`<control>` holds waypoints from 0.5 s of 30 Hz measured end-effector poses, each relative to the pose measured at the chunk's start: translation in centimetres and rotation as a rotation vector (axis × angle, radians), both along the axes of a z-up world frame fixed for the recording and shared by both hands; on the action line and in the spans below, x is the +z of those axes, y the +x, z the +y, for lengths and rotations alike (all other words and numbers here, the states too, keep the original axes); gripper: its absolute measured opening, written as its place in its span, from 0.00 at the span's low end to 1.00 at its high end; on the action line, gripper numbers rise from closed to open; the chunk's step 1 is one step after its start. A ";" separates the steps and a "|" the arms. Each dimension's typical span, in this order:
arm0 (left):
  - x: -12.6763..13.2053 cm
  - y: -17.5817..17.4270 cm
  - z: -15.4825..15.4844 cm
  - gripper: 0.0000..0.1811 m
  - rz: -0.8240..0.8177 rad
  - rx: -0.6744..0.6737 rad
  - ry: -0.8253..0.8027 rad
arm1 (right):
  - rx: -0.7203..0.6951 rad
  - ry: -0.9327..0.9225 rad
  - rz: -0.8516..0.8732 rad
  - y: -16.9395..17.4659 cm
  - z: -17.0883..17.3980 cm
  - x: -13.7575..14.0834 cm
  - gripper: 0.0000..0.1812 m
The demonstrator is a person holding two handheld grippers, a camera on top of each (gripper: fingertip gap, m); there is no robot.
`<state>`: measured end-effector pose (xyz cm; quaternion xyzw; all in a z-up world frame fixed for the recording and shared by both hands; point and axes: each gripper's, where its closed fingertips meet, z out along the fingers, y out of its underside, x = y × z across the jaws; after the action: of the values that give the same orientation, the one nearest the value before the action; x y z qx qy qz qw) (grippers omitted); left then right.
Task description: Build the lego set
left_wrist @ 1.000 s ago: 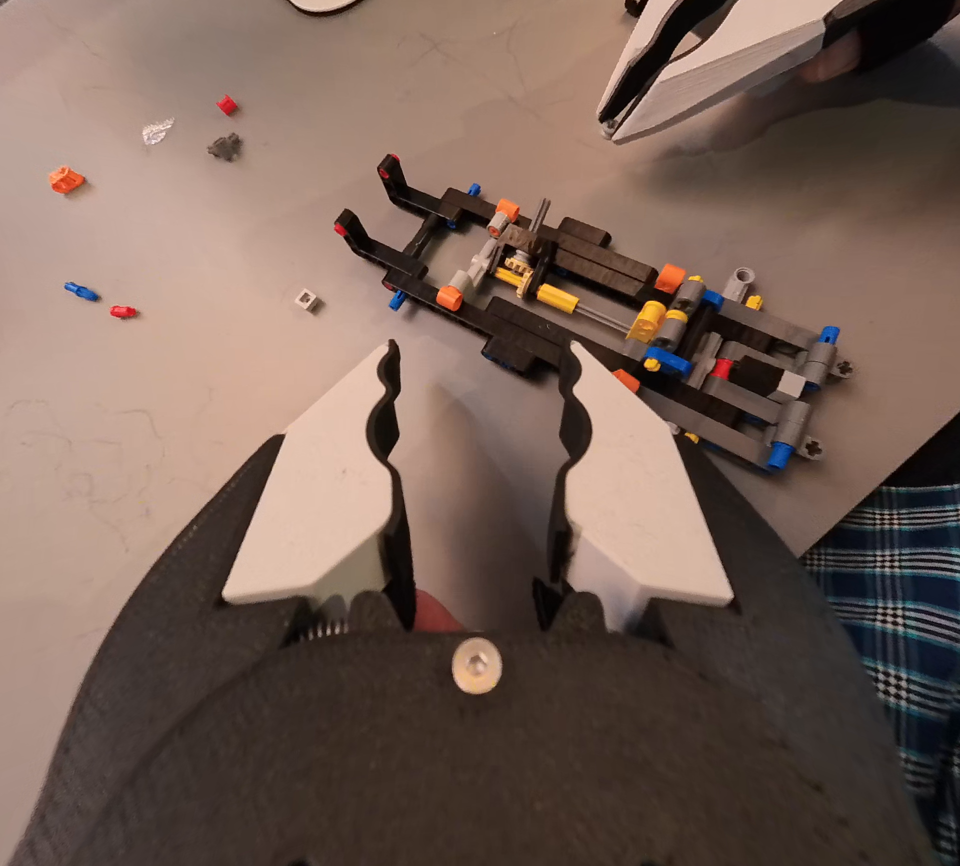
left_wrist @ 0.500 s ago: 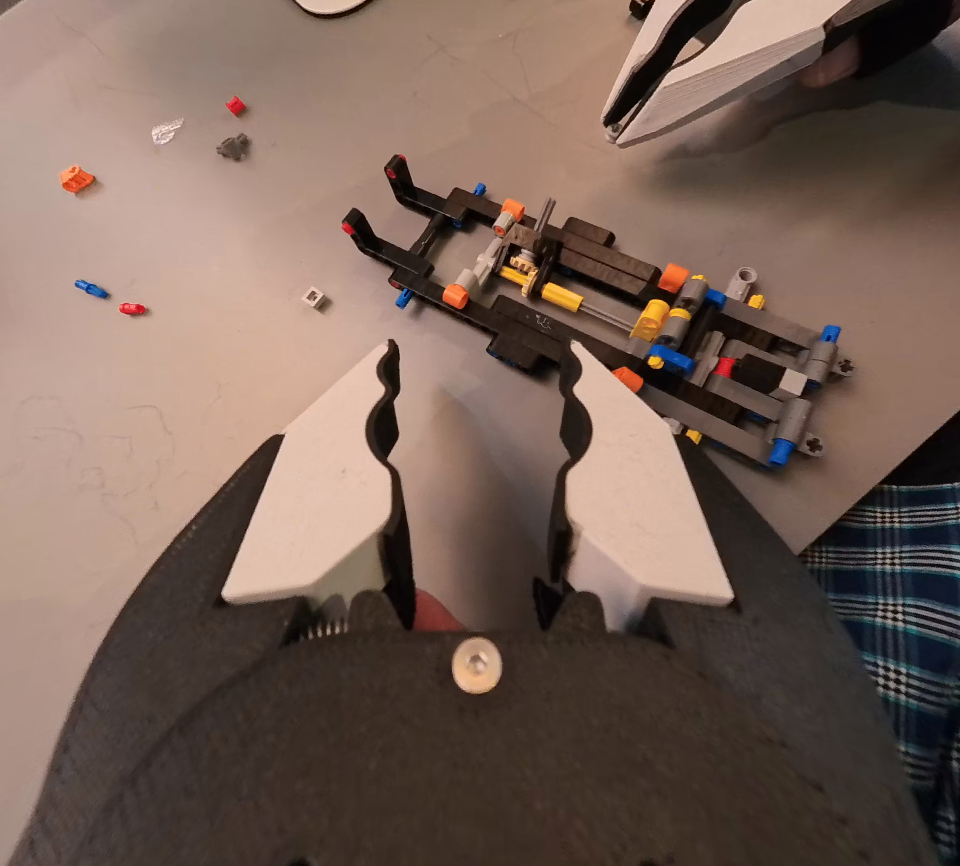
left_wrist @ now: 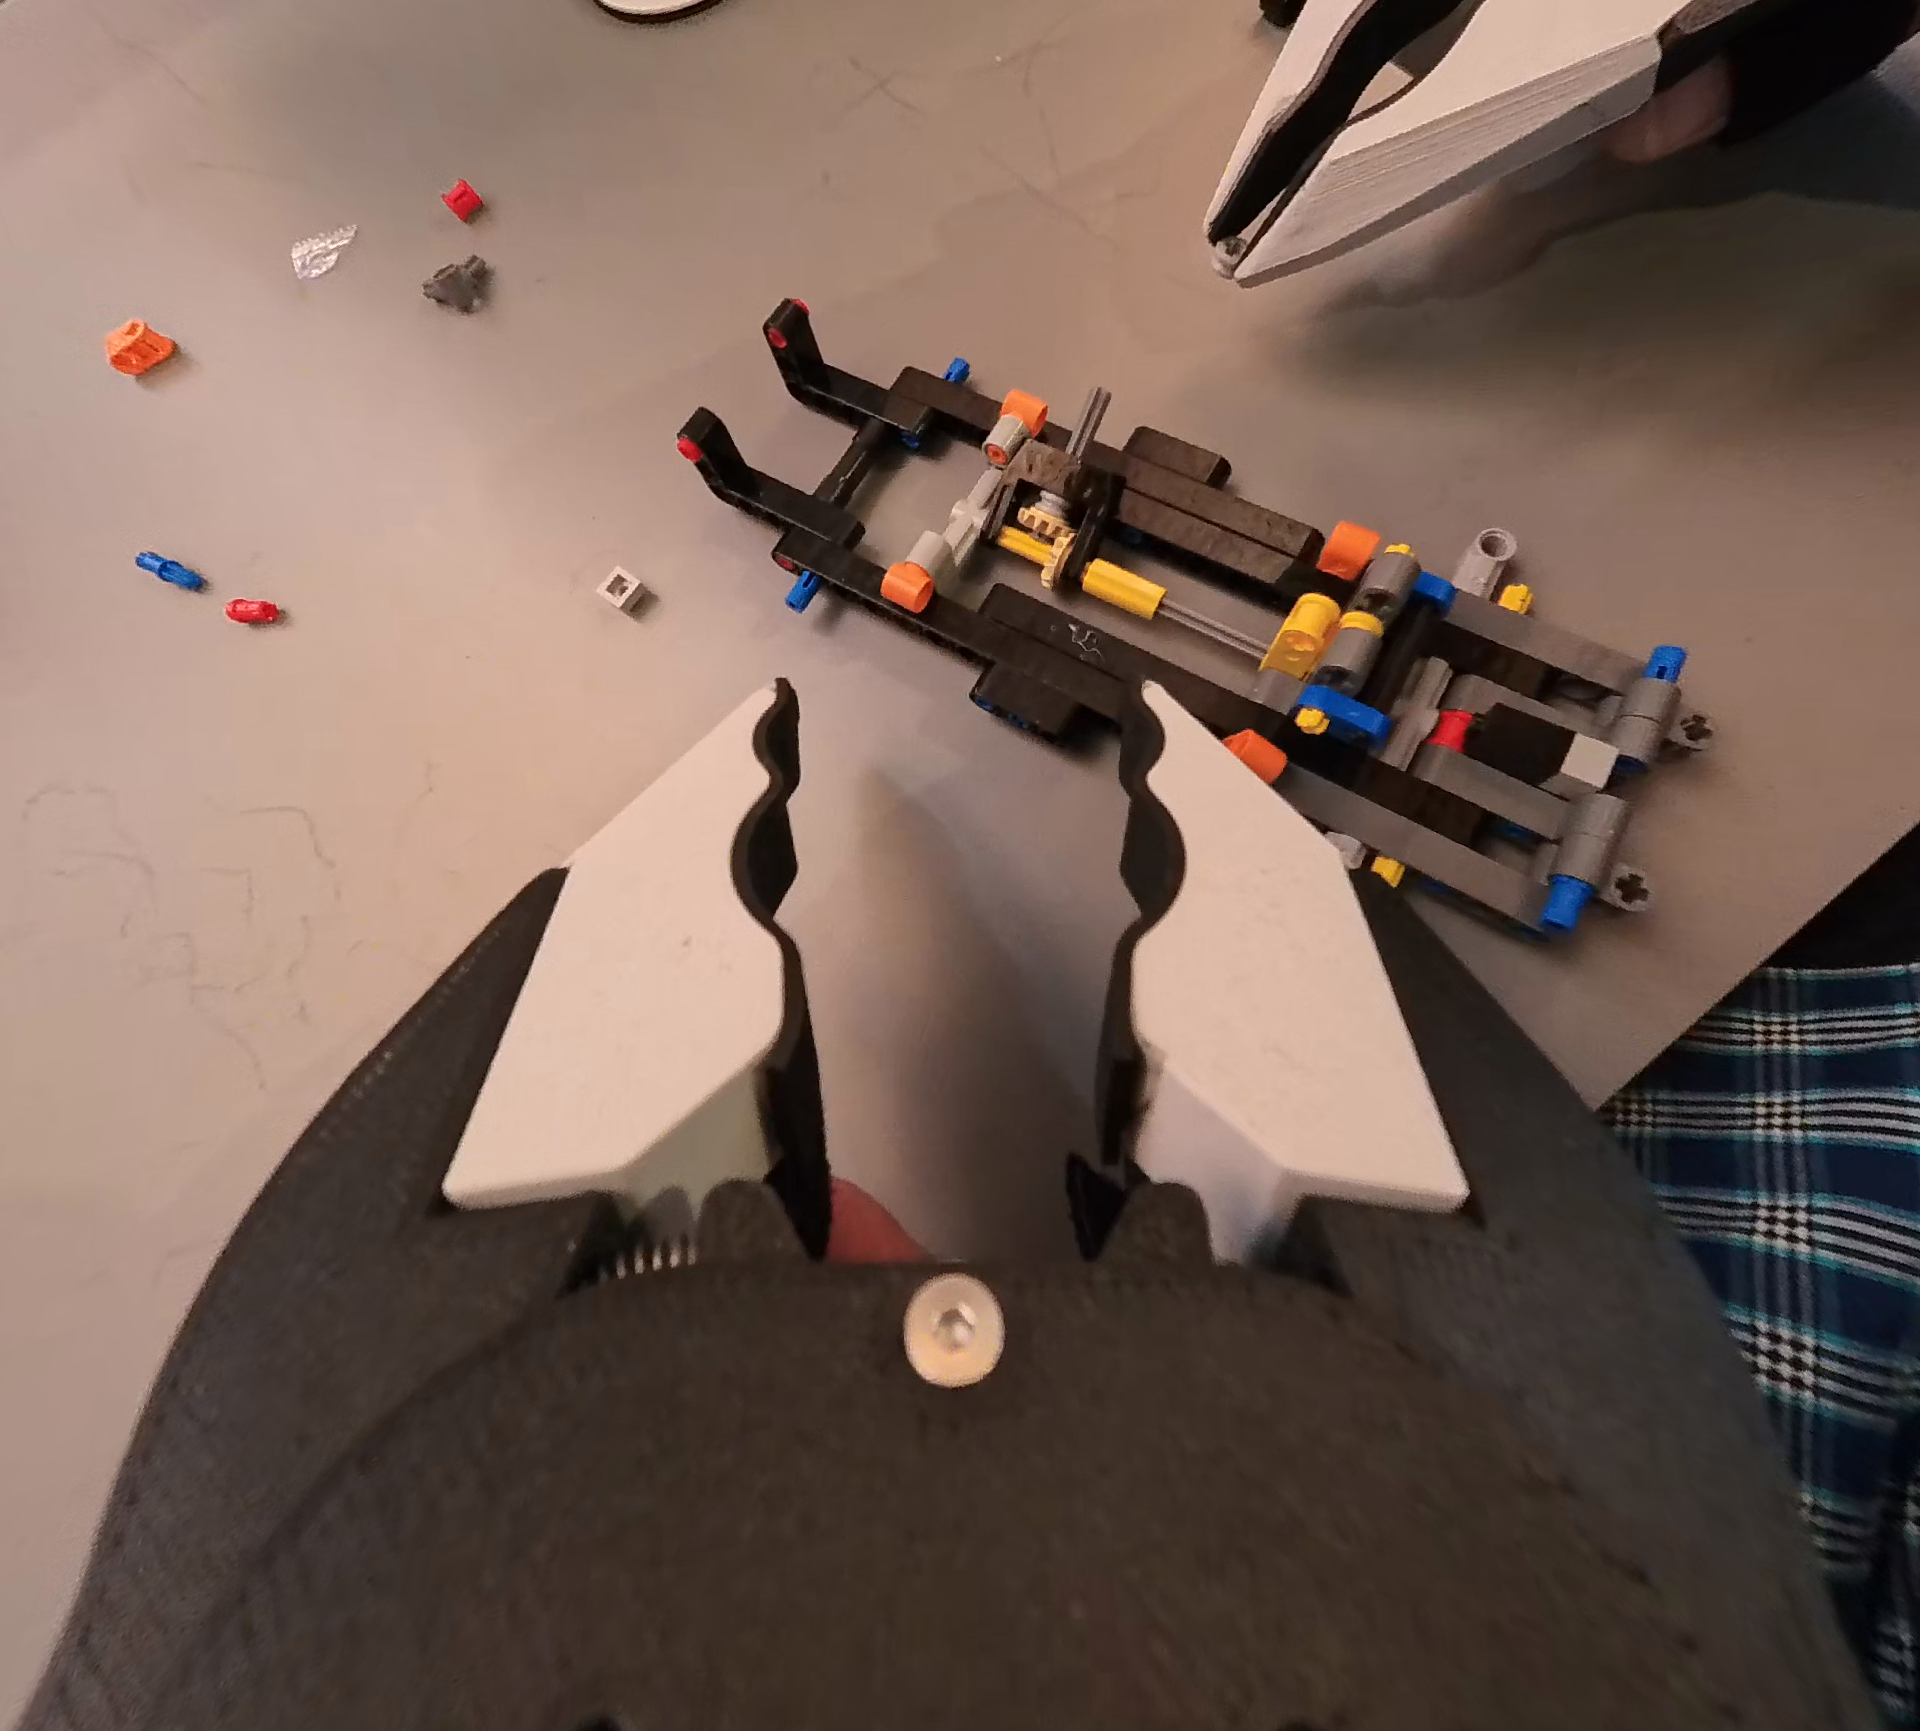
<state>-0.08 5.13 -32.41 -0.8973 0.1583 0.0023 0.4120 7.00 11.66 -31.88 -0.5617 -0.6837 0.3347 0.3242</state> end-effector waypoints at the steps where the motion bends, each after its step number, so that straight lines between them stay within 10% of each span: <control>1: 0.0 0.0 0.0 0.33 0.000 0.000 0.000 | 0.000 0.000 0.000 0.0 0.0 0.0 0.02; 15: -0.2 -0.1 0.0 0.34 0.003 0.005 -0.008 | 0.003 0.000 -0.003 0.0 0.0 -0.1 0.02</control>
<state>-0.18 5.10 -32.60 -0.8995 0.1566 0.0041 0.4080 7.02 11.63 -31.93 -0.5614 -0.6849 0.3341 0.3227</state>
